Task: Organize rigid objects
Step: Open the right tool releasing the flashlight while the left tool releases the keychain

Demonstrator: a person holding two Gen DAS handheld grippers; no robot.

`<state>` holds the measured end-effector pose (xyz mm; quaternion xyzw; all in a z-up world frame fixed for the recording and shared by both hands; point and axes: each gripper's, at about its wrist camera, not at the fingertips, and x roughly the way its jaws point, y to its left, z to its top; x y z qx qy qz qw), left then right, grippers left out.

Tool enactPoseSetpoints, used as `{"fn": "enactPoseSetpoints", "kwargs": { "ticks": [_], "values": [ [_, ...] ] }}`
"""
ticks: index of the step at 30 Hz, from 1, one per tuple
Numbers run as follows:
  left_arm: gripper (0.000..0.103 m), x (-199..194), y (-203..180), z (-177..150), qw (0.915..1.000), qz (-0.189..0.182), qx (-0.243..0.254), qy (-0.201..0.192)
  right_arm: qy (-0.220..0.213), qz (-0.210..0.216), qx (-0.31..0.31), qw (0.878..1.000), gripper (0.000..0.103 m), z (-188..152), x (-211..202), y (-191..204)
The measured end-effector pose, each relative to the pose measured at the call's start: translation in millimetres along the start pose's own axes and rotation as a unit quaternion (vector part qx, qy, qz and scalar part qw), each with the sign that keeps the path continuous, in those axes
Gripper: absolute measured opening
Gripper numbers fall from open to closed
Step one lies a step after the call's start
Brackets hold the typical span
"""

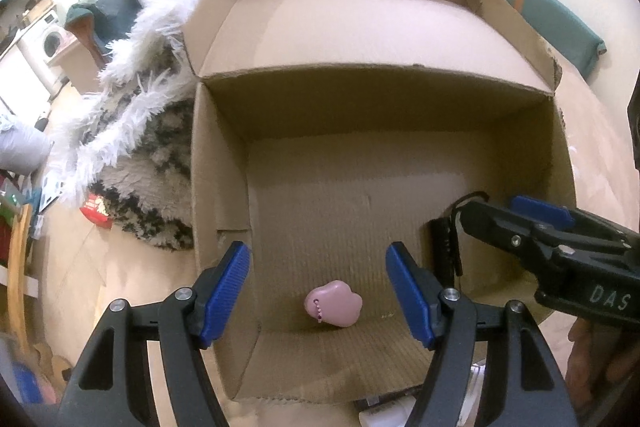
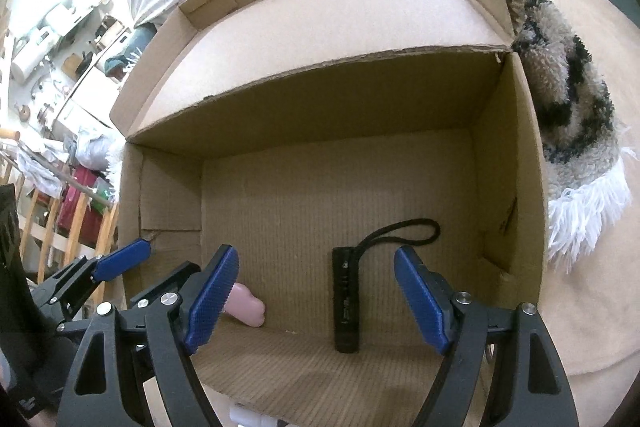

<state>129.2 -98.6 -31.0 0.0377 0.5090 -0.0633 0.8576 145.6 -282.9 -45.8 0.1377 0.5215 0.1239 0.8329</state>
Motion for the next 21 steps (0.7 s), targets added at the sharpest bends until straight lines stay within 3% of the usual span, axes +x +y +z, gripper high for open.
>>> {"fn": "enactPoseSetpoints", "kwargs": {
  "ticks": [10,21],
  "values": [
    [0.068,-37,11,-7,0.9997,-0.004,0.0,-0.024,-0.006,-0.005,-0.003,1.0,0.085,-16,-27,3],
    [0.068,-61,30,-39,0.9995,0.001,-0.017,-0.025,-0.008,-0.013,-0.016,1.0,0.085,-53,-60,8]
  ]
}}
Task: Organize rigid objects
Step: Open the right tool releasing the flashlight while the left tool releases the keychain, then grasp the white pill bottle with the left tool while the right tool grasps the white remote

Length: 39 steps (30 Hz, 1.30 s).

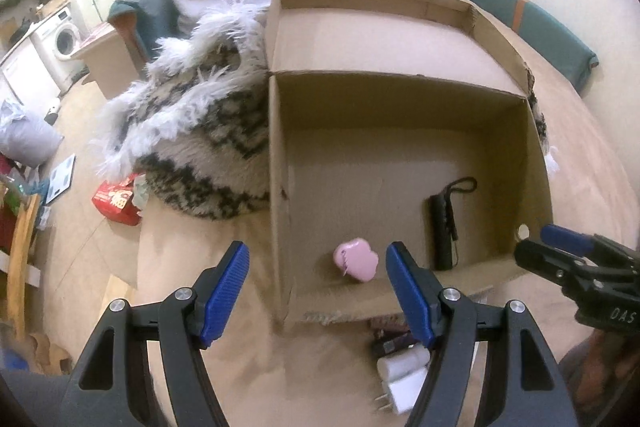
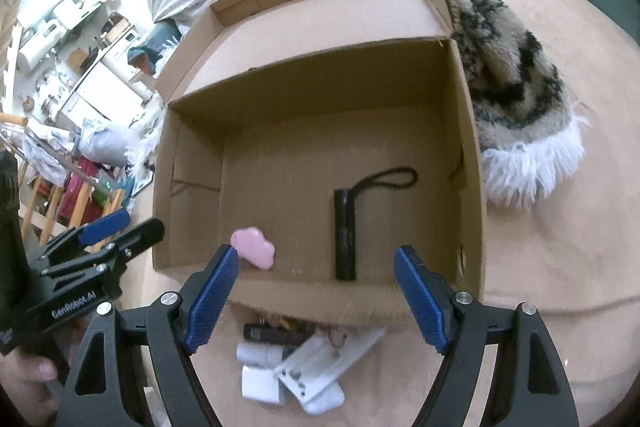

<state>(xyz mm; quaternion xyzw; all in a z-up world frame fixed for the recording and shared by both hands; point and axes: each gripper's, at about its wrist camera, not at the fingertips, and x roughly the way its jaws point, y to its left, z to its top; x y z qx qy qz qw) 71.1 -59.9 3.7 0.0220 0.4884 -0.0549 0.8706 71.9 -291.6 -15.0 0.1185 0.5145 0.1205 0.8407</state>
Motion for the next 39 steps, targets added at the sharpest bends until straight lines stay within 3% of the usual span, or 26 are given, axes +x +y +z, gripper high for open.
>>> {"fn": "enactPoseSetpoints", "kwargs": {
  "ticks": [20,30,33,37,39],
  "values": [
    [0.068,-4,26,-44,0.9985,0.008,-0.046,0.03,0.016,-0.012,0.041,0.999,0.085,-55,-20,-20],
    [0.068,25,47,-51,0.991,0.0,-0.097,0.092,0.051,0.006,0.089,0.995,0.085,-62,-5,-34],
    [0.068,34,40,-51,0.9906,0.002,-0.097,0.097,0.065,0.006,0.1,0.993,0.085,-62,5,-36],
    [0.068,60,9,-46,0.9905,-0.022,-0.057,0.123,0.079,0.007,0.112,0.991,0.085,-61,15,-39],
    [0.068,78,-3,-43,0.9892,-0.016,-0.046,0.138,0.087,0.01,0.124,0.988,0.085,-61,20,-43]
  ]
}}
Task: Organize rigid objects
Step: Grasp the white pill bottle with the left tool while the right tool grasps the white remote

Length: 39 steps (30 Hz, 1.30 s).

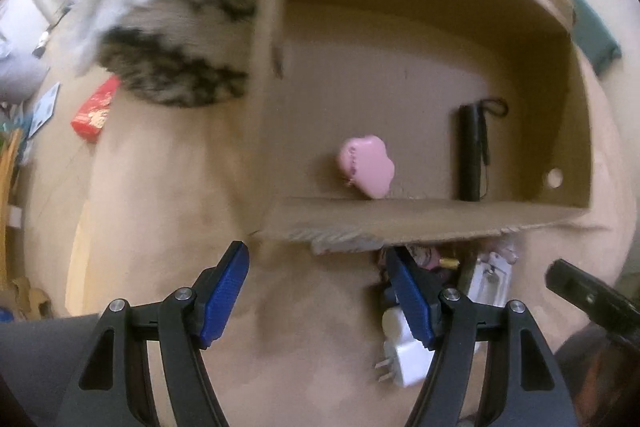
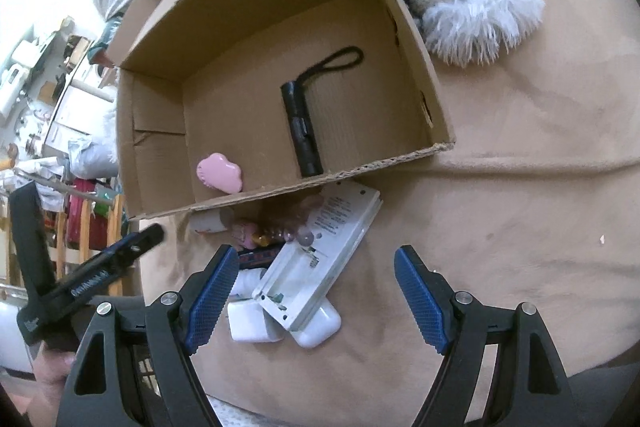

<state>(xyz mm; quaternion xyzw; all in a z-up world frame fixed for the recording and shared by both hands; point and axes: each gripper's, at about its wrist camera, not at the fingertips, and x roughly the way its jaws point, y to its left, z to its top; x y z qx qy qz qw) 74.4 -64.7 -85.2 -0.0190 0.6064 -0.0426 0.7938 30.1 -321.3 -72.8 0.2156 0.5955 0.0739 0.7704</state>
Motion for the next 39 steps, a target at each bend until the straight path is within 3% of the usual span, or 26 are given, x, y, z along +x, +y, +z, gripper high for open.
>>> {"fn": "enactPoseSetpoints", "kwargs": {
  "ticks": [6,7,8,9,14,26,31,33,35,39],
  "values": [
    [0.068,36,-14,11,0.9997,0.012,0.007,0.021,0.006,0.016,0.041,0.999,0.085,2,3,-15],
    [0.064,38,-14,11,0.9996,0.009,0.004,0.024,0.006,0.017,0.046,0.999,0.085,2,3,-17],
    [0.05,40,-13,12,0.9996,-0.001,-0.002,0.028,0.007,0.019,0.052,0.998,0.085,3,4,-20],
    [0.045,42,-11,12,0.9992,-0.02,-0.01,0.033,0.008,0.022,0.056,0.998,0.085,4,5,-21],
    [0.044,37,-12,11,0.9994,0.001,0.002,0.035,0.029,0.039,0.059,0.997,0.085,8,18,-16],
    [0.044,31,-1,4,0.9987,0.004,-0.029,0.042,0.098,-0.036,-0.021,0.994,0.085,0,83,27],
    [0.044,25,14,-6,0.9983,0.012,-0.039,0.042,0.084,-0.068,-0.064,0.992,0.083,-5,73,28],
    [0.044,26,18,-6,0.998,0.021,-0.038,0.047,0.076,-0.1,-0.071,0.99,0.082,-7,64,19],
    [0.044,24,21,-8,0.9976,0.019,-0.042,0.052,0.071,-0.124,-0.058,0.988,0.073,-9,58,7],
    [0.044,25,18,-7,0.9979,0.026,-0.032,0.05,0.073,-0.107,-0.032,0.991,0.072,-7,61,1]
  ]
}}
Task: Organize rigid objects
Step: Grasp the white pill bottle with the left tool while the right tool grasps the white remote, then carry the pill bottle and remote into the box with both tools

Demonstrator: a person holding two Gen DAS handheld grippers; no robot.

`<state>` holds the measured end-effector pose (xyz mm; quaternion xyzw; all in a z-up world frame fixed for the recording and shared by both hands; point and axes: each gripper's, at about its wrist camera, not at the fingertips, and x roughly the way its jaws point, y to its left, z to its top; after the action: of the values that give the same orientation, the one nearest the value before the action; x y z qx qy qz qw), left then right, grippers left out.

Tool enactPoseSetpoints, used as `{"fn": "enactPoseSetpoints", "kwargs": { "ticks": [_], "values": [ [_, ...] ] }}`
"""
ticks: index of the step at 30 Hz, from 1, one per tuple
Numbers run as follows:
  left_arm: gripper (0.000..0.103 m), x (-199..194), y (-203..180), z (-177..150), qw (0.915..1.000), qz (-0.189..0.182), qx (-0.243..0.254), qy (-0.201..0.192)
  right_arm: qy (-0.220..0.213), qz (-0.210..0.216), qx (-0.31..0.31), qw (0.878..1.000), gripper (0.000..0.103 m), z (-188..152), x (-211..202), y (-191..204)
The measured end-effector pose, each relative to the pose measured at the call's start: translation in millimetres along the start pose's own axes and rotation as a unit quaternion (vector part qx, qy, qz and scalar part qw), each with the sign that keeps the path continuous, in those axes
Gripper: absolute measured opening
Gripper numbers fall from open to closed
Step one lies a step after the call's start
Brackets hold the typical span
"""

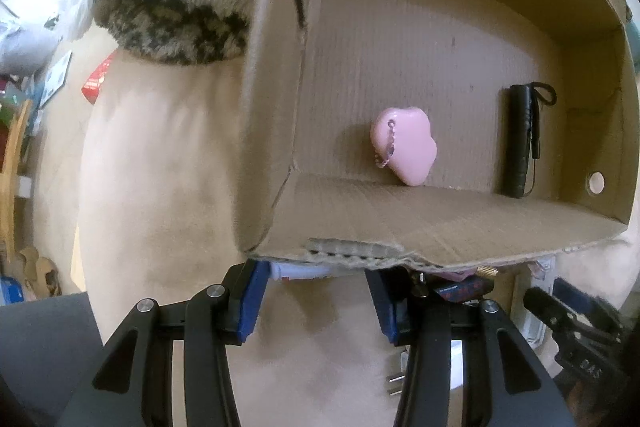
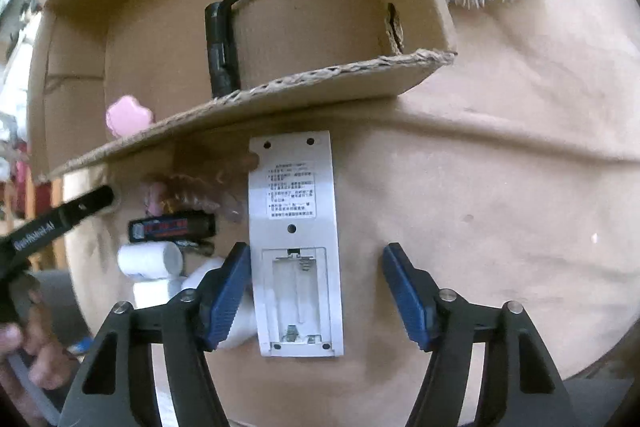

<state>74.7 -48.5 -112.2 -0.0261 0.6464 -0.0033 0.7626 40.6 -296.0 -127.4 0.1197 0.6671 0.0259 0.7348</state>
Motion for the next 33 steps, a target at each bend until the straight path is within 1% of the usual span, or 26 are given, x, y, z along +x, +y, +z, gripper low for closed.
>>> {"fn": "enactPoseSetpoints", "kwargs": {
  "ticks": [5,9,10,11,12,14,19,21,23,25,28,33],
  "values": [
    [0.044,4,-5,1,1.0,0.002,-0.003,0.0,0.001,-0.034,-0.028,0.999,0.072,9,13,16],
    [0.044,6,4,6,1.0,0.003,-0.009,0.0,0.0,-0.083,-0.081,0.993,0.065,4,23,35],
    [0.044,5,5,6,0.9999,0.002,-0.01,0.001,-0.002,-0.087,-0.093,0.992,0.059,2,23,39],
    [0.044,5,5,6,0.9999,0.002,-0.011,0.001,-0.003,-0.09,-0.102,0.991,0.052,-1,23,43],
    [0.044,3,6,5,0.9999,0.001,-0.012,0.001,-0.004,-0.092,-0.108,0.99,0.047,-3,23,48],
    [0.044,2,11,4,0.9999,0.001,-0.013,0.0,-0.007,-0.099,-0.117,0.988,0.046,-7,22,52],
    [0.044,-8,16,-1,0.9999,0.001,-0.013,-0.006,-0.017,-0.092,-0.103,0.99,0.045,-18,8,48],
    [0.044,-12,18,-3,0.9999,0.004,-0.012,-0.01,-0.028,-0.09,-0.1,0.99,0.045,-22,3,53],
    [0.044,-17,18,-6,0.9998,0.011,-0.005,-0.016,-0.042,-0.104,-0.105,0.988,0.045,-29,-5,53],
    [0.044,-25,20,-9,0.9995,0.015,-0.004,-0.026,-0.052,-0.097,-0.098,0.989,0.045,-37,-12,58],
    [0.044,-40,21,-18,0.9992,0.013,-0.003,-0.038,-0.084,-0.092,-0.082,0.989,0.045,-54,-35,44],
    [0.044,-68,25,-33,0.9978,0.008,0.005,-0.066,-0.135,-0.066,-0.068,0.986,0.045,-73,-75,47]
  ]
}}
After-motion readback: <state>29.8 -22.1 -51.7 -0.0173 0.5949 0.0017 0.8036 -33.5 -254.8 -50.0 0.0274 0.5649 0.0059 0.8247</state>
